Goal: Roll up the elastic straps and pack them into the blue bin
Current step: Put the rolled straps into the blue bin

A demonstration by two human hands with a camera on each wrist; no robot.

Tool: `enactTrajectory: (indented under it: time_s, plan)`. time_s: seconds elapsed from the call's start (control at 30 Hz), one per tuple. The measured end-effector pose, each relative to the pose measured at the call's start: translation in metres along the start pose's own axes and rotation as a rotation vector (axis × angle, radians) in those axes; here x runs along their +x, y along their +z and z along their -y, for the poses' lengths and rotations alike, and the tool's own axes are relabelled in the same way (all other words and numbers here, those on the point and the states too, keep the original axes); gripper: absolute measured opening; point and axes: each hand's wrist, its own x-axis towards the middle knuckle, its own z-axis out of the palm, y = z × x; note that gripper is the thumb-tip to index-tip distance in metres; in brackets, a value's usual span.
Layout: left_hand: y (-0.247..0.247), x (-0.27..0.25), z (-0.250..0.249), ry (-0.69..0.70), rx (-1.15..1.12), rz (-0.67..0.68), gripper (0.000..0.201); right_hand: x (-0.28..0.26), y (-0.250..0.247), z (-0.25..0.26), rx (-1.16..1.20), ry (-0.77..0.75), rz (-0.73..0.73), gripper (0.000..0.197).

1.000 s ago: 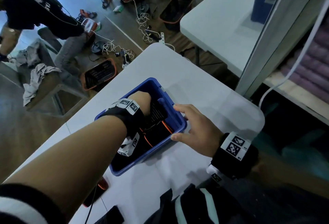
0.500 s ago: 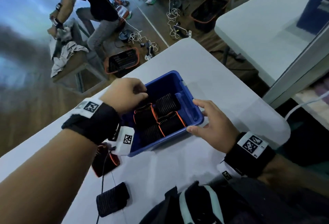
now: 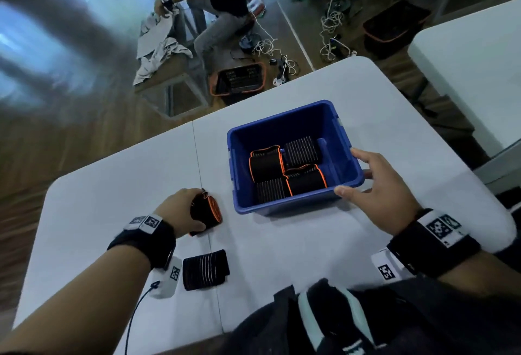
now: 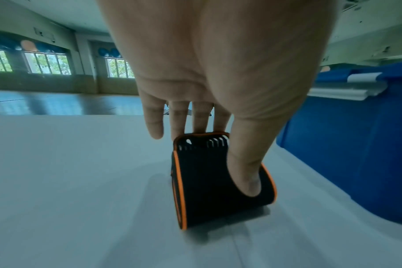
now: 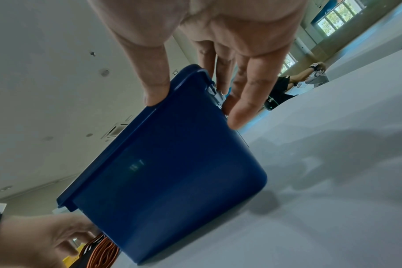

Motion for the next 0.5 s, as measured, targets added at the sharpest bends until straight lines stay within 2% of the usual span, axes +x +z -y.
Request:
enactTrajectory:
  time_s: [0.33, 0.5]
  plan:
    - [0.018, -0.002, 0.002, 0.032, 0.000, -0.041, 0.061, -0.010, 0.004, 0.007, -0.013, 0.031, -0.006, 0.076]
    - [0.023, 0.000, 0.001, 0.000, 0.000, -0.051, 0.060, -0.011, 0.004, 0.009, -0.014, 0.043, -0.010, 0.076]
